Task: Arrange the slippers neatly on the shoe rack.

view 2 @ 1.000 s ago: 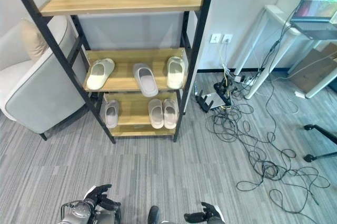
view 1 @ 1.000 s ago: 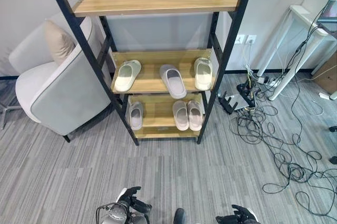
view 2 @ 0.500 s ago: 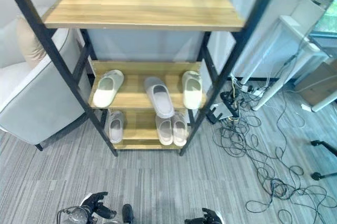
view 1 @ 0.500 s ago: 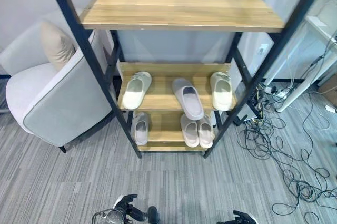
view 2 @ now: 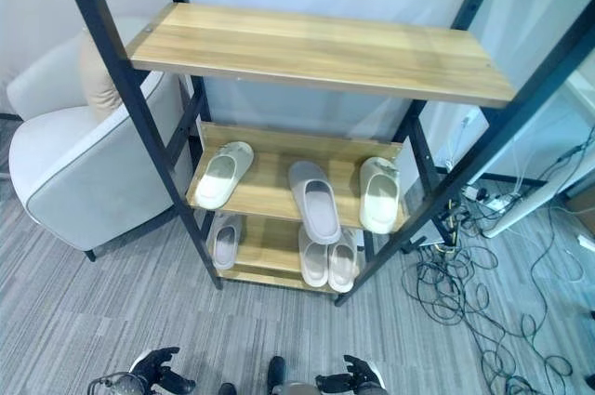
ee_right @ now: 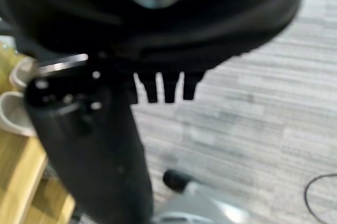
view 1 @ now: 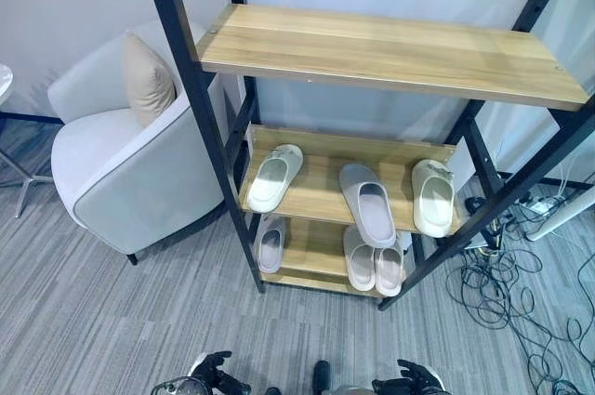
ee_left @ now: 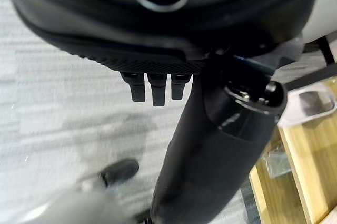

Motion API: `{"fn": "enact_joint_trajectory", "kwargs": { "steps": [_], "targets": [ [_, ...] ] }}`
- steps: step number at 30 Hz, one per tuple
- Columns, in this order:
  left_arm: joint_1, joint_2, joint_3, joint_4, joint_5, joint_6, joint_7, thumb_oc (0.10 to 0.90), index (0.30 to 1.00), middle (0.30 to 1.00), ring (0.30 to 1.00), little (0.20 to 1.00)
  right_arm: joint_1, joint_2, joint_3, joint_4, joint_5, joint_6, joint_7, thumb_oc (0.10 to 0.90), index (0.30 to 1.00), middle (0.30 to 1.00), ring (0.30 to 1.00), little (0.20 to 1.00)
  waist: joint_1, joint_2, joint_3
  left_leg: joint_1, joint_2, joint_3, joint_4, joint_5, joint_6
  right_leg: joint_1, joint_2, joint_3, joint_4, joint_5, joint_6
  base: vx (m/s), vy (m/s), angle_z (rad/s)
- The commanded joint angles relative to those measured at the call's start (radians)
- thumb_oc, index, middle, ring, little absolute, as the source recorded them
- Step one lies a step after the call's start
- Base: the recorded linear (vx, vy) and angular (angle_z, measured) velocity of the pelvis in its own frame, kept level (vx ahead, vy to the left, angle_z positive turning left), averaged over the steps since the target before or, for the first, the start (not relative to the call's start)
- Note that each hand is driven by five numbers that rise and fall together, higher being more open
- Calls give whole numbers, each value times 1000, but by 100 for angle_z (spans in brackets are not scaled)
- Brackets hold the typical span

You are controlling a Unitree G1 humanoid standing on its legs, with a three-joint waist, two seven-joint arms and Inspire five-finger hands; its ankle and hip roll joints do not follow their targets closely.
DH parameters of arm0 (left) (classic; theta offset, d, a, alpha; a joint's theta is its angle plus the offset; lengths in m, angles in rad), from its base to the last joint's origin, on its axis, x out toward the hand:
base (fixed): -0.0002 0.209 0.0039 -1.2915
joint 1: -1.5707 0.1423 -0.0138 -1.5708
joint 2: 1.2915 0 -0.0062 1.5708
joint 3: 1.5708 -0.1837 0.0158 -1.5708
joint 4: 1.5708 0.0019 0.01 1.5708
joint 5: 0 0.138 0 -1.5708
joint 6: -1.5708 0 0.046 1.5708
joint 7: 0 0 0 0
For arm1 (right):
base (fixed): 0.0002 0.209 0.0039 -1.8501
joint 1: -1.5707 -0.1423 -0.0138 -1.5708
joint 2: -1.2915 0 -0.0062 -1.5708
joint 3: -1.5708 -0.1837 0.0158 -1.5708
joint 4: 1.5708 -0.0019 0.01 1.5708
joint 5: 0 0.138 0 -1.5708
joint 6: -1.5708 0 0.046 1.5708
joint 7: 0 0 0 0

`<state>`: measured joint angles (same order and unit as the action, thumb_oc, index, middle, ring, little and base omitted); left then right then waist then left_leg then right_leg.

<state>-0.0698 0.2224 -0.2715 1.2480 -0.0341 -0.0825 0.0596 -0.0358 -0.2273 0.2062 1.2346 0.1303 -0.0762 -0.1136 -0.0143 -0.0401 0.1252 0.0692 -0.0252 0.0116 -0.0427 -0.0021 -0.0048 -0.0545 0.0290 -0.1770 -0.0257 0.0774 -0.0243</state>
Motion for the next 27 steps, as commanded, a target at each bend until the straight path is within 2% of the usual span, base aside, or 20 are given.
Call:
{"fn": "enact_joint_trajectory", "kwargs": {
  "steps": [1, 2, 5, 6, 8, 12, 16, 22, 25, 27],
  "targets": [
    [-61, -12, -13, 3, 27, -33, 2, 800, 900, 900, 900, 900, 0, -55, 6, -2, -2, -20, -11, 800, 900, 900, 900, 900, -16, -25, 9, -111, -9, 113, 213, -70, -50, 39, -48, 31, -17, -40, 140, -48, -46, 39],
    [-64, -13, -14, 2, 26, -33, 3, 800, 900, 900, 900, 900, -2, -58, 6, -2, 1, -19, -12, 800, 900, 900, 900, 900, -15, -29, 12, -135, -3, 116, 254, -65, -53, 46, -51, 34, -24, -38, 134, -27, -28, 33],
    [-64, -13, -14, 0, 25, -33, 4, 800, 900, 900, 900, 900, -1, -58, 7, -2, 2, -20, -11, 800, 900, 900, 900, 900, -12, -32, 11, -151, 3, 117, 274, -68, -50, 55, -52, 33, -35, -38, 133, 29, -2, -5],
    [-58, -17, -16, 1, 18, -31, 4, 800, 900, 900, 900, 900, 1, -60, 8, 1, 5, -18, -13, 800, 900, 900, 900, 900, -5, -29, 3, -165, 25, 105, 234, -58, -47, 68, -56, 31, -42, -46, 133, 102, 39, -3],
    [-57, -19, -19, 5, 18, -29, 5, 800, 900, 900, 900, 900, 4, -62, 6, 2, 4, -19, -13, 800, 900, 900, 900, 900, -2, -19, -4, -157, 42, 86, 166, -23, -57, 72, -49, 33, -43, -54, 135, 125, 63, 1],
    [-59, -22, -31, 9, 21, -30, 5, 800, 900, 900, 900, 900, 9, -68, -7, 2, 12, -20, -16, 800, 900, 900, 900, 900, -3, 1, -5, -183, 51, 70, 76, 50, -75, 93, -43, 44, -48, -77, 138, 116, 100, -24],
    [-56, -21, -27, 5, 24, -30, 4, 800, 900, 900, 900, 900, 15, -62, -15, 15, 3, -16, -17, 800, 900, 900, 900, 900, 0, 13, -14, -158, 37, 51, 50, 49, -65, 102, -51, 61, -24, -97, 138, 131, 168, -39],
    [-55, 4, -4, 8, 13, -28, 8, 800, 900, 900, 900, 900, -2, -49, -4, 4, -10, -14, -9, 800, 900, 900, 900, 900, 22, 10, -14, -134, 26, 85, 47, 27, -34, 57, -91, 78, 89, -113, 159, 74, 126, -30],
    [-56, 16, 5, 7, 4, -30, 12, 800, 900, 900, 900, 900, -19, -45, 6, -8, -16, -17, -9, 800, 900, 900, 900, 900, 34, 14, -15, -123, 25, 99, 31, 23, -28, 23, -105, 58, 116, -105, 173, 44, 43, -53],
    [-51, 18, 13, 10, -6, -33, 15, 800, 900, 900, 900, 900, -31, -46, 12, -20, -23, -18, -10, 800, 900, 900, 900, 900, 46, 20, -22, -106, 29, 110, 9, 21, -31, -6, -129, 20, 77, -67, 181, 65, -36, -47]
  ]
}}
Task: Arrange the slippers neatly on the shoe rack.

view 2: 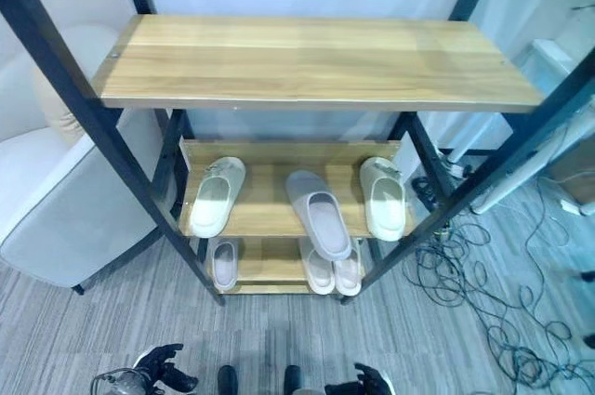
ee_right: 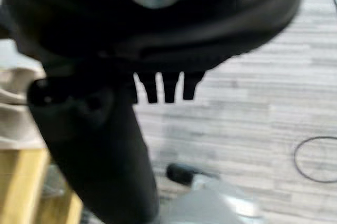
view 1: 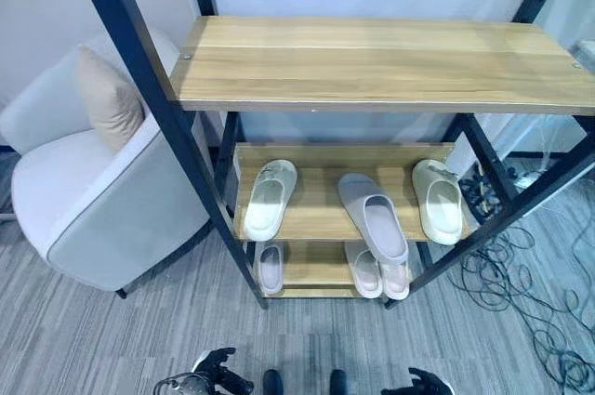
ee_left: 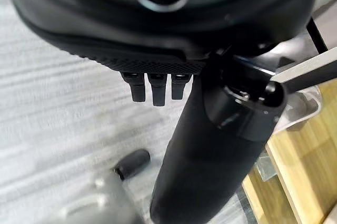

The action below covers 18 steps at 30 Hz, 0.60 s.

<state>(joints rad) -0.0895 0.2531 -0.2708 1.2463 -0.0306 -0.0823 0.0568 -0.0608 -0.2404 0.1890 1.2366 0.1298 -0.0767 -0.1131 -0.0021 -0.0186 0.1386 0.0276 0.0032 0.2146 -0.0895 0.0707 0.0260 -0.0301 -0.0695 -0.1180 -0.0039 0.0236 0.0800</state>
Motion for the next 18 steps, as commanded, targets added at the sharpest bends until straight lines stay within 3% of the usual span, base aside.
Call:
{"fn": "enact_joint_trajectory", "kwargs": {
  "steps": [1, 11, 18],
  "targets": [
    [-33, -13, 12, 14, -7, -33, 15, 800, 900, 900, 900, 900, -4, -37, 26, -22, -24, -16, -10, 800, 900, 900, 900, 900, 34, -3, -39, -62, -4, -95, 57, -54, -63, -24, -38, -49, 25, -5, 80, 55, -18, -44],
    [-11, -25, 5, 26, 32, -32, 9, 800, 900, 900, 900, 900, 22, -49, 53, -105, -32, -29, 5, 800, 900, 900, 900, 900, 16, -6, -77, 8, 3, -92, 2, -54, -84, 59, -21, -54, -83, 18, 86, 84, -55, 2],
    [-13, -31, -9, -20, 45, -40, 4, 800, 900, 900, 900, 900, 31, -66, 130, -393, -27, -65, 56, 800, 900, 900, 900, 900, 21, -4, -79, 17, 9, -101, 2, -61, -89, 75, -14, -57, -83, 1, 85, 10, -9, 0]
  ]
}}
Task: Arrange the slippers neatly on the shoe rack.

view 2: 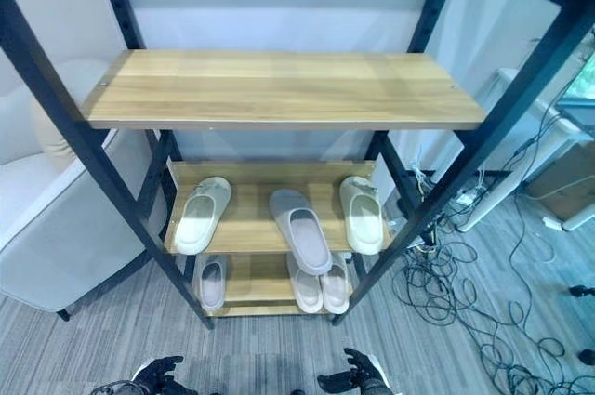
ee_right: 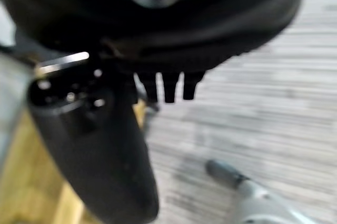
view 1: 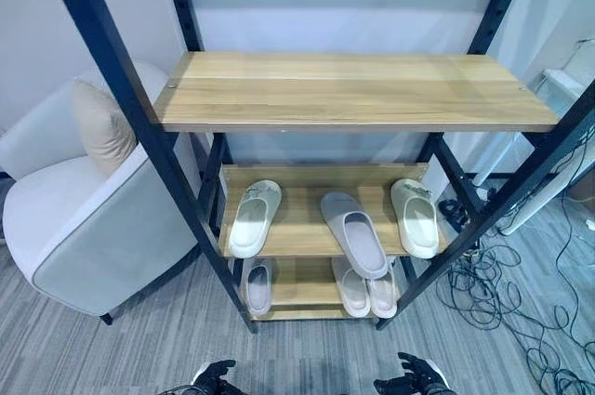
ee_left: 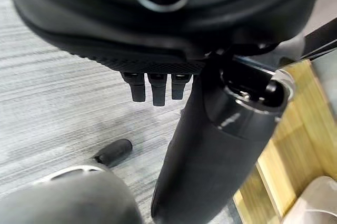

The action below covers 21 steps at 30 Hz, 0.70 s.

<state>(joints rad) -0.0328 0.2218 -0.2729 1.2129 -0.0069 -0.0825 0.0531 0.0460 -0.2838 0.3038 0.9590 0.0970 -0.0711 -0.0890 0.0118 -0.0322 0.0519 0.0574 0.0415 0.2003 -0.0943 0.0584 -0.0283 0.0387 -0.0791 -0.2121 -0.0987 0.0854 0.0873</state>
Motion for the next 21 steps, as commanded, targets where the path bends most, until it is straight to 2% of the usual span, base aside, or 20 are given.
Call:
{"fn": "enact_joint_trajectory", "kwargs": {
  "steps": [1, 10, 14, 19, 21],
  "targets": [
    [-68, -3, -9, 9, 24, -41, 8, 800, 900, 900, 900, 900, -76, -25, 28, -164, 7, -77, 40, 800, 900, 900, 900, 900, 7, 9, 8, -10, -29, -87, 7, -50, -35, 10, -3, 38, 11, -63, 78, 0, 0, 0],
    [-47, -32, -11, 9, 39, -40, 17, 800, 900, 900, 900, 900, -89, -43, 148, -513, 49, -107, 133, 800, 900, 900, 900, 900, 15, 12, 2, 8, -24, -82, 7, -57, -39, 32, -2, 29, 11, -76, 75, 2, 5, 3],
    [-43, -36, -11, 14, 45, -38, 23, 800, 900, 900, 900, 900, -92, -52, 155, -605, 84, -111, 147, 800, 900, 900, 900, 900, 17, 13, 0, 9, -24, -81, 7, -56, -41, 36, -3, 24, 11, -76, 76, -5, 13, 8],
    [-29, -44, -3, 12, 57, -42, 30, 800, 900, 900, 900, 900, -85, -117, 108, -872, 143, -140, 157, 800, 900, 900, 900, 900, 15, 15, -6, 6, -18, -80, 7, -52, -46, 34, -9, 12, 11, -71, 78, -11, 23, 6],
    [-24, -47, -2, 7, 56, -42, 27, 800, 900, 900, 900, 900, -75, -129, 84, -923, 158, -146, 153, 800, 900, 900, 900, 900, 13, 16, -8, 6, -18, -78, 7, -51, -47, 34, -10, 10, 11, -70, 79, -12, 13, 4]
  ]
}}
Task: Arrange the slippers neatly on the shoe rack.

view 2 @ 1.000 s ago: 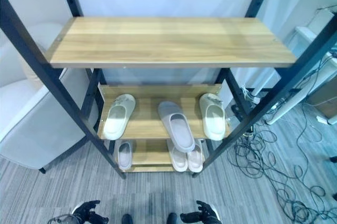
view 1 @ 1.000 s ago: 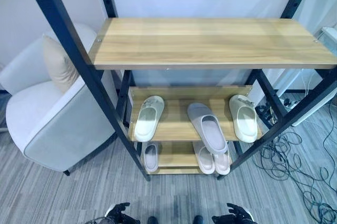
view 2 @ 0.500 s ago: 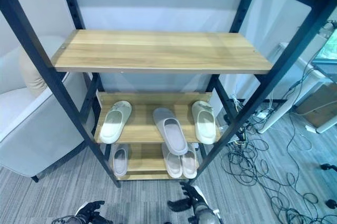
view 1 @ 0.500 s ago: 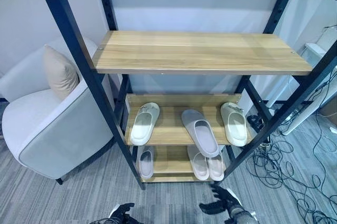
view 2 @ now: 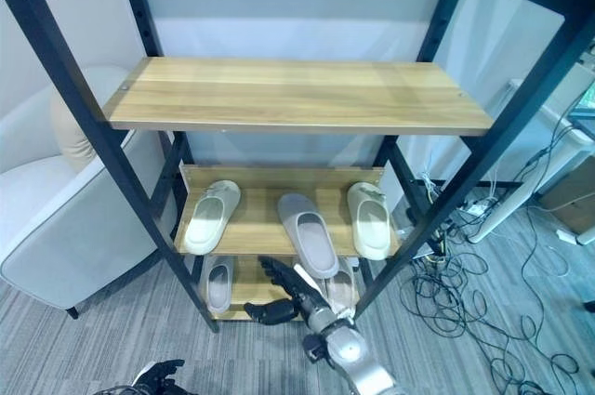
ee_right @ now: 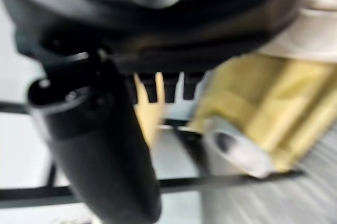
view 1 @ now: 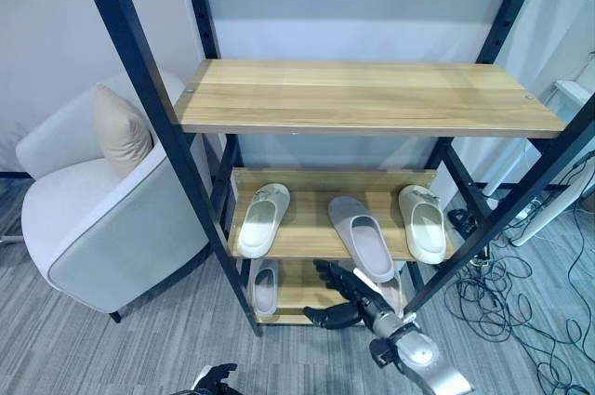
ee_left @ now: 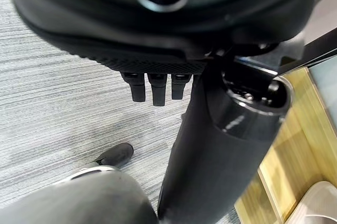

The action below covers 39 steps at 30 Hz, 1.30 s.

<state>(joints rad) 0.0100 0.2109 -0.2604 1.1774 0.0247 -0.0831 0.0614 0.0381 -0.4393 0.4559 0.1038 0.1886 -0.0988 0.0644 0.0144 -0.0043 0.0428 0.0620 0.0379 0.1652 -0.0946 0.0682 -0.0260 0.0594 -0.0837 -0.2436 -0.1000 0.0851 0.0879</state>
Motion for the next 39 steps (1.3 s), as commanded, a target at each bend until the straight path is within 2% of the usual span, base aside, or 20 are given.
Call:
{"fn": "enact_joint_trajectory", "kwargs": {
  "steps": [1, 6, 8, 9, 10, 11, 12, 18, 22, 29, 34, 39],
  "targets": [
    [-64, -38, -13, 41, 25, -41, 19, 800, 900, 900, 900, 900, -62, 23, -81, -91, 76, -121, -4, 800, 900, 900, 900, 900, 9, -11, 1, 1, -13, -42, 7, -61, -50, 13, -7, 40, 13, -68, 79, 0, 0, 0],
    [-48, -50, -8, 45, 32, -40, 19, 800, 900, 900, 900, 900, -40, 4, -152, -195, 71, -146, -33, 800, 900, 900, 900, 900, 3, -9, -5, -1, -12, -40, 7, -61, -51, 11, -8, 41, 13, -65, 80, 0, 0, 0],
    [-43, -56, -1, 45, 34, -41, 20, 800, 900, 900, 900, 900, -43, -10, -179, -221, -16, -157, -74, 800, 900, 900, 900, 900, 1, -7, -7, -1, -11, -38, 7, -62, -50, 10, -10, 41, 13, -64, 81, 0, 0, 0],
    [-43, -56, -1, 46, 34, -41, 20, 800, 900, 900, 900, 900, -42, -10, -179, -222, -17, -156, -75, 800, 900, 900, 900, 900, 1, -7, -7, -1, -11, -38, 7, -62, -50, 10, -10, 41, 13, -64, 81, 0, 0, 0],
    [-37, -60, 0, 38, 41, -43, 23, 800, 900, 900, 900, 900, -47, -31, -213, -239, -140, -163, -131, 800, 900, 900, 900, 900, -1, -6, -8, 1, -10, -37, 7, -64, -49, 9, -10, 40, 13, -64, 82, 0, 0, 0],
    [-35, -62, -1, 35, 44, -44, 25, 800, 900, 900, 900, 900, -52, -41, -229, -239, -186, -164, -158, 800, 900, 900, 900, 900, -1, -6, -9, 1, -9, -37, 7, -65, -48, 10, -10, 40, 13, -64, 83, 0, 0, 0],
    [-35, -63, -1, 35, 44, -44, 26, 800, 900, 900, 900, 900, -51, -41, -229, -240, -188, -164, -159, 800, 900, 900, 900, 900, -1, -5, -8, 2, -9, -37, 7, -65, -48, 10, -10, 40, 13, -64, 83, 0, 0, 0],
    [-20, -67, -10, 22, 61, -45, 24, 800, 900, 900, 900, 900, -88, -90, -300, -202, -411, -141, -284, 800, 900, 900, 900, 900, 6, -7, -10, 5, -7, -42, 7, -68, -46, 13, -9, 34, 13, -67, 84, 0, 0, 0],
    [-13, -66, -14, 26, 67, -44, 20, 800, 900, 900, 900, 900, -109, -99, -317, -176, -447, -133, -316, 800, 900, 900, 900, 900, 10, -7, -11, 7, -7, -44, 7, -69, -46, 14, -9, 32, 13, -68, 84, 0, 0, 0],
    [6, -56, -9, 22, 75, -46, 10, 800, 900, 900, 900, 900, -153, -170, -339, -100, -576, -94, -364, 800, 900, 900, 900, 900, 23, -10, -7, 6, -6, -52, 7, -69, -48, 16, -7, 22, 13, -70, 85, 9, -4, 2],
    [11, -54, -9, 32, 76, -46, 13, 800, 900, 900, 900, 900, -180, -199, -323, -20, -657, -57, -399, 800, 900, 900, 900, 900, 30, -11, -5, 4, -4, -56, 7, -68, -51, 16, -6, 13, 13, -74, 84, 16, -6, 3],
    [16, -52, -14, 35, 70, -45, 16, 800, 900, 900, 900, 900, -212, -205, -303, 48, -684, -29, -420, 800, 900, 900, 900, 900, 37, -11, -1, 0, -4, -59, 7, -67, -53, 13, -5, 10, 13, -73, 84, 15, -3, 6]
  ]
}}
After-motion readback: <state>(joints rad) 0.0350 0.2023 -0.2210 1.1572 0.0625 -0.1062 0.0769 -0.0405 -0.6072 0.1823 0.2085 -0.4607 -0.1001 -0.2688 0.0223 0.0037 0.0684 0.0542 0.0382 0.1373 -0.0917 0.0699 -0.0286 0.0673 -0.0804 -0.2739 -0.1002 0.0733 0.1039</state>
